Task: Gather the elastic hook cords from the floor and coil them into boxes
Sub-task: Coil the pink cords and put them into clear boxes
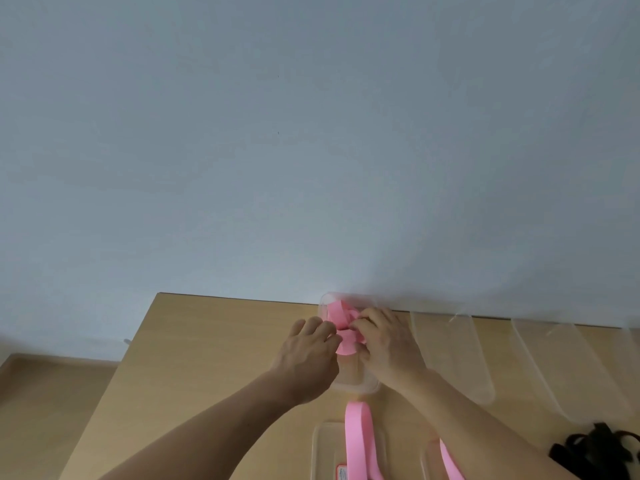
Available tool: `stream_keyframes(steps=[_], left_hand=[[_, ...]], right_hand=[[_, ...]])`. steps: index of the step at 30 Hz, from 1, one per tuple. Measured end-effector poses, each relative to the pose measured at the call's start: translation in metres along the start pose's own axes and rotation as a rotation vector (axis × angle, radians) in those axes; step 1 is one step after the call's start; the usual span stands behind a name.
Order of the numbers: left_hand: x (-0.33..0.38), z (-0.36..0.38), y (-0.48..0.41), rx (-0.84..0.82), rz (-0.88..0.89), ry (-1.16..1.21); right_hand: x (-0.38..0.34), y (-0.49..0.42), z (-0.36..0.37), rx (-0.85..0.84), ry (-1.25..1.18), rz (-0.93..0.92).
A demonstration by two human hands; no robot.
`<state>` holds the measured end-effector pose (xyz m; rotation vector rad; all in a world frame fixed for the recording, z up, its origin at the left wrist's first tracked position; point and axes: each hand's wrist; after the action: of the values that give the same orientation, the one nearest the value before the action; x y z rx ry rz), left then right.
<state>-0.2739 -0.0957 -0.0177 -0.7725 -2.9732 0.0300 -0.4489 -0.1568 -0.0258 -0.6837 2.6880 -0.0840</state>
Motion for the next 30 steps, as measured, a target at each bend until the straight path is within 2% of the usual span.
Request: stream_keyframes(steps=[3, 7, 15, 17, 21, 24, 30], left_hand=[[0.001, 0.000, -0.001, 0.025, -0.039, 0.023], [0.000, 0.005, -0.002, -0.125, -0.092, 0.060], [0.000, -0.002, -0.002, -0.091, -0.169, 0.081], [-0.001, -0.009, -0.002, -0.056, -0.207, 0.145], [0.000, -0.028, 0.001, 0.055, -0.304, 0.432], [0.001, -0.037, 0.010, 0.051, -0.267, 0.502], [0.010, -0.044, 0.029, 0.023, -0.187, 0.560]], right_hand=[[0.002, 0.001, 0.000, -0.004, -0.046, 0.009], [0.002, 0.002, -0.001, -0.015, -0.073, 0.004], [0.003, 0.003, -0.008, -0.084, -0.037, 0.082], [-0.001, 0.004, -0.014, -0.098, -0.047, 0.113], [-0.018, 0.013, -0.034, -0.030, -0.212, 0.204], [-0.032, 0.030, -0.048, -0.004, -0.255, 0.265], [-0.051, 0.075, -0.053, -0.053, -0.265, 0.423]])
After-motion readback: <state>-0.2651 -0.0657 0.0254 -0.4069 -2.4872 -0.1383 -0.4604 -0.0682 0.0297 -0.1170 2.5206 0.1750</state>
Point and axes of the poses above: each hand's wrist, its own y-axis away from the middle knuckle, its own z-axis out of the palm, x = y × z, and after that the axes turned 9 degrees about z, right-handed
